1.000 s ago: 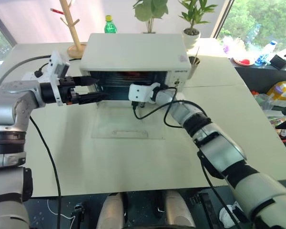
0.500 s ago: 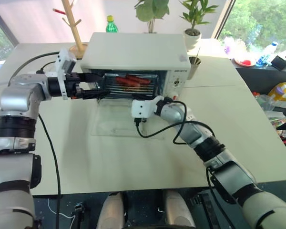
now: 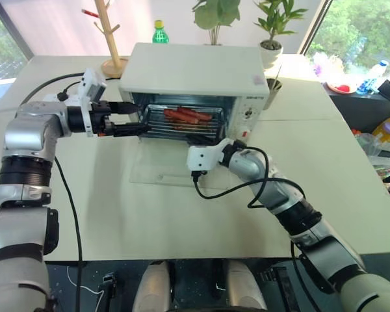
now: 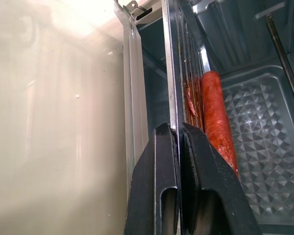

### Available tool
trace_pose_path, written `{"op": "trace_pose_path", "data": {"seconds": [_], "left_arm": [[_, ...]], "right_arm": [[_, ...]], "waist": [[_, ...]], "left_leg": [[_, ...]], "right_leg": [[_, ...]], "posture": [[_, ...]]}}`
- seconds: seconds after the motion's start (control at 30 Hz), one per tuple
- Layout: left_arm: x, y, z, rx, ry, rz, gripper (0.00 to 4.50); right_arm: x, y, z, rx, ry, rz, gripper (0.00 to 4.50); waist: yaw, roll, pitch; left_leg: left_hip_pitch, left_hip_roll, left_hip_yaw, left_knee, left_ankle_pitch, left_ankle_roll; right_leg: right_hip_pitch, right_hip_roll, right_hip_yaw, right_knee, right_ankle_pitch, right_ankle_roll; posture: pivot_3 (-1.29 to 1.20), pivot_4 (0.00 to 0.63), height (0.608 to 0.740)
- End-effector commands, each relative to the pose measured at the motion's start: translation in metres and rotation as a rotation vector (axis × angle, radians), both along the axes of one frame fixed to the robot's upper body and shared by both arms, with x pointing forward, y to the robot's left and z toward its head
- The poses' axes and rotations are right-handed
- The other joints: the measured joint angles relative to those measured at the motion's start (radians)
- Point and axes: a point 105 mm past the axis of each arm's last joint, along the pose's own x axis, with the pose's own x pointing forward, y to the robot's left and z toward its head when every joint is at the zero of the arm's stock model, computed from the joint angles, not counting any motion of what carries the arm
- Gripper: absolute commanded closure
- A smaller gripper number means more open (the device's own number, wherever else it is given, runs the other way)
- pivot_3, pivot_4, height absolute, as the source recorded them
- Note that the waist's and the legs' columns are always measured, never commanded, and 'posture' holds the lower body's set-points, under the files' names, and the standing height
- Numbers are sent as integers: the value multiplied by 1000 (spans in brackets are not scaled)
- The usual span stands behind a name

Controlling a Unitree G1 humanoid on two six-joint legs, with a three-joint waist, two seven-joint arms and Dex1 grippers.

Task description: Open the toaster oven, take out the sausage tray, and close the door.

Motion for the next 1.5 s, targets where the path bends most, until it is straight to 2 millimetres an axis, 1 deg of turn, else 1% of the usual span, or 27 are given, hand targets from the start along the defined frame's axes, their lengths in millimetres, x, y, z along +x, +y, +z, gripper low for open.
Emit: {"op": "trace_pose_path", "data": {"seconds": [0.03, 0.23, 0.3, 0.4, 0.47, 0.6, 0.7, 0.8, 0.9, 0.97, 1.03, 1.13, 1.23, 1.43, 1.5], "left_arm": [[2, 5, 18, 5, -61, 23, 0], [4, 5, 17, 0, -57, 26, 0], [0, 6, 19, -18, -41, 16, 0], [-13, 13, 25, -70, 17, 3, 0], [-22, 19, 24, -90, 59, 8, 0], [-48, 33, 12, -151, 208, 30, 0], [-74, 34, 1, -218, 338, 28, 0], [-92, 31, -11, -296, 454, 53, 0], [-103, 26, -26, -385, 568, 100, 0], [-106, 20, -35, -455, 636, 122, 0], [-108, 13, -43, -492, 675, 137, 0], [-105, -1, -54, -553, 717, 140, 0], [-105, -13, -63, -570, 758, 131, 0], [-104, -35, -64, -609, 826, 58, 0], [-103, -38, -63, -613, 836, 49, 0]], "right_arm": [[-8, -18, 25, 46, -78, -13, 4463], [-23, -29, 22, 12, -103, 6, 4463], [-28, -33, 19, -1, -112, 11, 4463], [-36, -39, 17, -24, -131, 23, 4463], [-40, -41, 15, -29, -133, 32, 4463], [-48, -46, 14, -51, -147, 66, 4463], [-53, -51, 12, -72, -153, 92, 4463], [-56, -54, 13, -85, -161, 115, 4463], [-60, -55, 13, -97, -175, 153, 4463], [-62, -54, 14, -109, -192, 179, 4463], [-63, -54, 15, -112, -199, 195, 4463], [-67, -53, 15, -114, -201, 226, 4463], [-71, -51, 14, -115, -197, 248, 4463], [-82, -49, 9, -110, -181, 297, 4463], [-83, -48, 8, -114, -177, 301, 4463]], "waist": [[1, 0, 0], [17, 0, 0], [20, 0, 0], [16, -1, 0], [12, -1, 0], [2, -1, 0], [-4, -1, 1], [-4, -2, 1], [-4, -2, 1], [-5, -2, 1], [-5, -3, 1], [-7, -5, 0], [-7, -5, 0], [-6, -5, 0], [-6, -5, 0]], "left_leg": [[0, -1, -1, 0, 0, 0], [-1, -3, -3, 1, 0, 0], [-1, -3, -3, 1, 0, 0], [-1, -3, -3, 1, 0, 0], [-1, -2, -3, 1, 0, 0], [0, -2, -3, 0, 0, 0], [0, -2, -5, 1, 0, 0], [0, -2, -6, 1, 0, 0], [0, -2, -8, 1, 1, -1], [2, -2, -9, 1, 1, -1], [4, -2, -9, 1, 1, -1], [4, -2, -10, 1, 2, -3], [5, -2, -11, 1, 2, -3], [7, -2, -11, 1, 2, -4], [7, -2, -11, 1, 2, -4]], "right_leg": [[0, 0, 0, 0, 0, 0], [1, -1, 0, -1, 0, 0], [1, -1, 0, -1, 0, 1], [1, -1, 0, -1, 0, 1], [1, -1, 0, -1, 0, 1], [1, -1, 0, 0, -1, 1], [2, -1, 0, 0, -1, 1], [2, -2, 0, 0, -1, 1], [3, -2, 0, 0, -1, 1], [5, -2, 0, 0, -1, 2], [7, -2, 0, -1, -1, 2], [7, -2, 0, 0, -1, 2], [8, -2, 0, 0, -1, 1], [9, -2, 0, 0, -1, 1], [9, -2, 0, 0, -1, 1]], "posture": [[0, 150, 717], [0, 150, 717], [0, 150, 717], [0, 150, 717], [0, 150, 717], [0, 150, 717], [0, 150, 717], [0, 150, 717], [0, 150, 717], [0, 150, 717], [0, 150, 717], [0, 150, 717], [0, 150, 717], [0, 150, 717], [0, 150, 717]]}}
